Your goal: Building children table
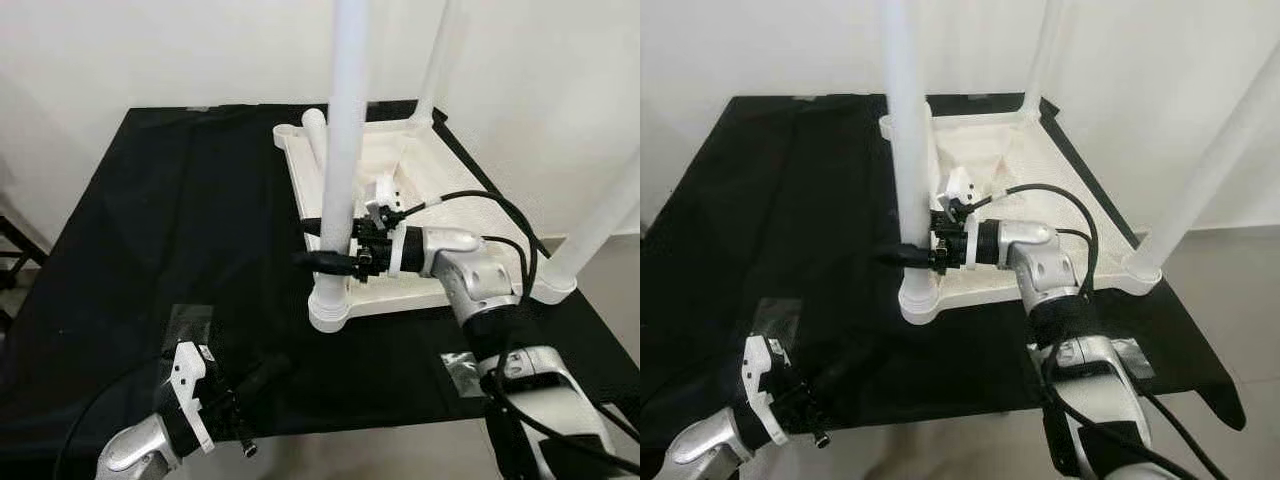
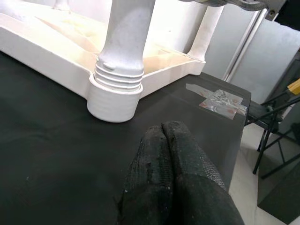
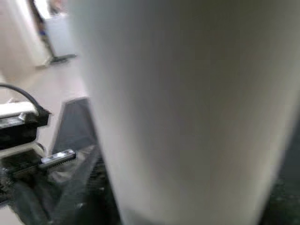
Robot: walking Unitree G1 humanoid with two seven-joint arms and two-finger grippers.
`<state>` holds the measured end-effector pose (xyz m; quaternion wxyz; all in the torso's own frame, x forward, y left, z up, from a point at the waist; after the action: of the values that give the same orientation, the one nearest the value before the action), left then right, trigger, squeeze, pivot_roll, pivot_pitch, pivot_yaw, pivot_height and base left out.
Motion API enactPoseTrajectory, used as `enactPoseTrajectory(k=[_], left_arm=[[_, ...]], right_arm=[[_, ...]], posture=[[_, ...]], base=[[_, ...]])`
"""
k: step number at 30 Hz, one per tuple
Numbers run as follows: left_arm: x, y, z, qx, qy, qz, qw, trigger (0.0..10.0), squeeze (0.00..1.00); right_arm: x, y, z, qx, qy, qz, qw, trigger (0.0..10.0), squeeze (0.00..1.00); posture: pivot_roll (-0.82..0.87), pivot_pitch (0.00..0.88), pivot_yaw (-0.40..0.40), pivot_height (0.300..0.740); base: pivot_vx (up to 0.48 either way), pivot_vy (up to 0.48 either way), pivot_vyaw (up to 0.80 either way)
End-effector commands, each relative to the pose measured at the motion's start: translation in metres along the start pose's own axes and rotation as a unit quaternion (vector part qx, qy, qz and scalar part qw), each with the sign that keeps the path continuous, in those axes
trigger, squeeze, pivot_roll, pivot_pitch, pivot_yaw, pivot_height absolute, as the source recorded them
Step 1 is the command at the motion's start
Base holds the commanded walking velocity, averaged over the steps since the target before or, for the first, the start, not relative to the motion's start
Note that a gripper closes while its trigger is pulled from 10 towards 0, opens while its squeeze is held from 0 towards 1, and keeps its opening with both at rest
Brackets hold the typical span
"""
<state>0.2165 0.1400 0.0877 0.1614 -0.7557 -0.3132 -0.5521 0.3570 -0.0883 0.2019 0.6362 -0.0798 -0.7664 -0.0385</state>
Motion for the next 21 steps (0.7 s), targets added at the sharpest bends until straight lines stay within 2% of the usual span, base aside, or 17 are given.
enactPoseTrajectory(k=[1,8,11,14,15,16,17,18,19,20,21], left_arm=[[-0.005,0.000,0.000,0.003,-0.006,0.009,1.000,10.0,0.00],[-0.006,-0.001,-0.002,0.000,-0.008,0.009,1.000,10.0,0.00],[-0.006,-0.003,-0.004,-0.001,-0.008,0.010,1.000,10.0,0.00],[-0.006,-0.003,-0.004,-0.001,-0.008,0.010,1.000,10.0,0.00],[-0.006,-0.004,-0.004,-0.001,-0.009,0.010,1.000,10.0,0.00],[-0.006,-0.006,-0.004,-0.001,-0.009,0.010,1.000,10.0,0.00],[-0.006,-0.006,-0.004,-0.001,-0.009,0.010,1.000,10.0,0.00],[-0.006,-0.006,-0.004,0.000,-0.009,0.010,1.000,10.0,0.00],[-0.006,-0.007,-0.004,0.000,-0.009,0.011,1.000,10.0,0.00],[-0.007,-0.007,-0.003,-0.001,-0.009,0.012,1.000,10.0,0.00],[-0.007,-0.006,-0.003,-0.001,-0.009,0.013,1.000,10.0,0.00]], right_arm=[[0.001,-0.001,0.001,0.018,0.001,-0.011,1.000,0.0,0.00],[-0.009,-0.013,0.003,-0.013,0.000,-0.013,1.000,0.0,0.00],[-0.030,-0.029,0.012,-0.102,0.006,0.015,0.995,0.0,0.00],[-0.034,-0.031,0.016,-0.124,0.009,0.022,0.992,0.0,0.00],[-0.045,-0.027,0.021,-0.170,0.023,0.037,0.985,0.0,0.00],[-0.078,-0.027,0.026,-0.353,0.078,0.102,0.927,0.0,0.00],[-0.078,-0.027,0.026,-0.353,0.078,0.102,0.927,0.0,0.00],[-0.102,-0.036,0.036,-0.478,0.113,0.160,0.856,0.0,0.00],[-0.116,-0.044,0.045,-0.552,0.133,0.202,0.798,0.0,0.00],[-0.124,-0.020,0.066,-0.500,0.135,0.208,0.830,0.0,0.00],[-0.125,0.001,0.081,-0.435,0.133,0.195,0.869,0.0,0.00]], posture=[[0.05,0.020,-0.041,0.740],[0.03,0.029,-0.037,0.740],[0.02,0.041,-0.049,0.740],[0.02,0.041,-0.049,0.740],[0.02,0.046,-0.060,0.740],[0.00,0.052,-0.044,0.740],[0.00,0.052,-0.044,0.740],[0.00,0.051,-0.044,0.740],[0.00,0.051,-0.044,0.740],[0.00,0.046,-0.036,0.740],[0.00,0.046,-0.036,0.740]], base=[[0.000,0.000,0.00],[0.000,0.000,0.00],[0.000,0.000,0.00],[0.000,0.000,0.00],[0.000,0.000,0.00],[0.000,0.000,0.00],[0.000,0.000,0.00],[0.000,0.000,0.00],[0.000,0.000,0.00],[0.000,0.000,0.00],[0.000,0.000,0.00]])
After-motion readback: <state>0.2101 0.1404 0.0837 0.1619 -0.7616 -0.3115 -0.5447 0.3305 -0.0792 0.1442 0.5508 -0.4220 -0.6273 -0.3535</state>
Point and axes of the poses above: a point about 5 cm out from each wrist's last joint towards the gripper, its own y axis pointing out of the wrist towards the gripper, its own x axis along the axis of the wrist's last joint, z = x × y, the point moved 2 cm from there along y, pointing out of the wrist towards the gripper, and after that the axes turned 11 degrees about -y, right-handed, at the moved point
